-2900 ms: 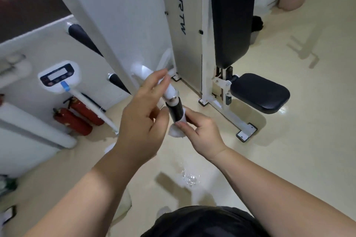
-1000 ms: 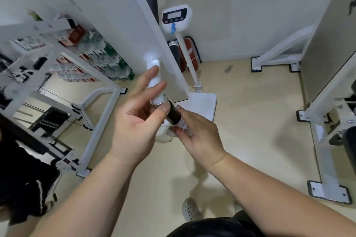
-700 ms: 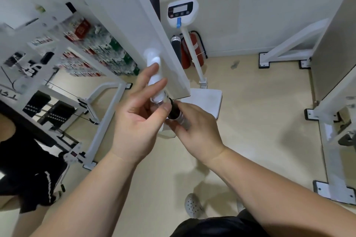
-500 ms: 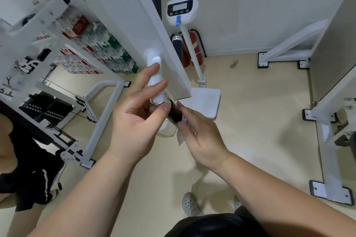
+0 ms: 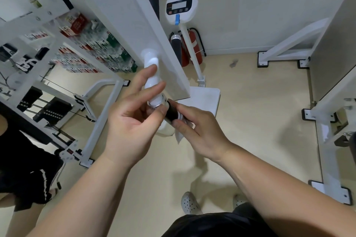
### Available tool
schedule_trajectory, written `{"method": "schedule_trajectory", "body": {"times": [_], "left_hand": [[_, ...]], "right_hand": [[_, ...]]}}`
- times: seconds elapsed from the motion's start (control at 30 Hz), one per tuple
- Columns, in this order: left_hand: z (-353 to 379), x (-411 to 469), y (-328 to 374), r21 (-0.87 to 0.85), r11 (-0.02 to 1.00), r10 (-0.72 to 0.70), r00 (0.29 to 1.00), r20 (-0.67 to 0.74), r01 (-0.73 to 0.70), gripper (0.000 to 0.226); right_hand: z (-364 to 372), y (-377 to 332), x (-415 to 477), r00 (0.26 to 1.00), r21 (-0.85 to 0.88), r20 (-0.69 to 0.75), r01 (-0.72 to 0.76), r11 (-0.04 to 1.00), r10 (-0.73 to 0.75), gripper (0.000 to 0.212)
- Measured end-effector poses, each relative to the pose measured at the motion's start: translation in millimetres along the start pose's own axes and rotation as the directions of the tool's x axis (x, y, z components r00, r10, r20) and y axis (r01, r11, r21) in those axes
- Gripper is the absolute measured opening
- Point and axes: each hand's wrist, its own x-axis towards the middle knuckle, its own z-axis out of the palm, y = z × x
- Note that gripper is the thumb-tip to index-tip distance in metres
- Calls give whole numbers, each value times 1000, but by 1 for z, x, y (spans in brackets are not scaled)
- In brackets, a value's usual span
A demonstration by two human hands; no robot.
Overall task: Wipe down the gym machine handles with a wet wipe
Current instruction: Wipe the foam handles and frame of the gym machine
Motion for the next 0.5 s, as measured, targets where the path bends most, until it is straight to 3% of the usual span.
{"method": "schedule_trajectory", "body": {"times": [0.27,0.37,0.5], "left_hand": [[0,-3,-1,45,999,-2,1000,-5,2,44],[-1,-4,1,46,999,-14,1000,-8,14,47],[-1,-6,1,16,1000,21,1000,-6,-21,50]], "right_hand": [[-6,16,-6,986,-212,163,-3,977,38,57],[-10,5,0,991,-155,137,18,988,4,50],[-16,-23,18,988,42,65,139,989,-141,33]]}}
